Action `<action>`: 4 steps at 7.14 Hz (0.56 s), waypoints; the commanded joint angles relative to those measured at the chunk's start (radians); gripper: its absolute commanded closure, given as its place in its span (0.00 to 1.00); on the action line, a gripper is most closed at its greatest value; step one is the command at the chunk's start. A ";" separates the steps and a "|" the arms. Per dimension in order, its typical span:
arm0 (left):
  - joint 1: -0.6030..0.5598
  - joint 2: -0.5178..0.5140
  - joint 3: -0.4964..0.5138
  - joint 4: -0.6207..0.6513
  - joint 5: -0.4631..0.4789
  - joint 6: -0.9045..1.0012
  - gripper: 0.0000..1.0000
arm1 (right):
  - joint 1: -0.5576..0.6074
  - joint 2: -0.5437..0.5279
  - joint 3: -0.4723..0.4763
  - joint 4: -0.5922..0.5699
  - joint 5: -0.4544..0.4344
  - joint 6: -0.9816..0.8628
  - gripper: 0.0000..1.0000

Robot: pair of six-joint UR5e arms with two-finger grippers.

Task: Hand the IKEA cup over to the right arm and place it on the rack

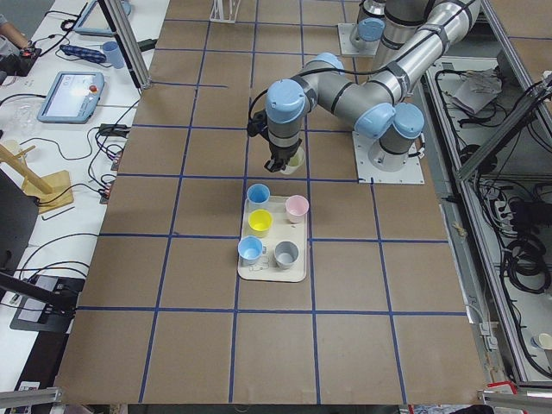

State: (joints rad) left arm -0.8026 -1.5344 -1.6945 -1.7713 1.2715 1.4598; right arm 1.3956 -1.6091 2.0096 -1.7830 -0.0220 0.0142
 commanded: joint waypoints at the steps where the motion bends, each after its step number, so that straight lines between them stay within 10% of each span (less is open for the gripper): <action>1: -0.097 0.051 -0.011 -0.245 -0.299 -0.149 1.00 | 0.022 -0.014 0.003 0.001 -0.030 0.069 0.00; 4: -0.247 0.039 -0.071 -0.318 -0.692 -0.398 1.00 | 0.031 -0.035 0.001 0.001 -0.033 0.086 0.00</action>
State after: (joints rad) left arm -0.9786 -1.4909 -1.7382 -2.0747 0.7429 1.1478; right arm 1.4248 -1.6331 2.0121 -1.7825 -0.0549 0.0974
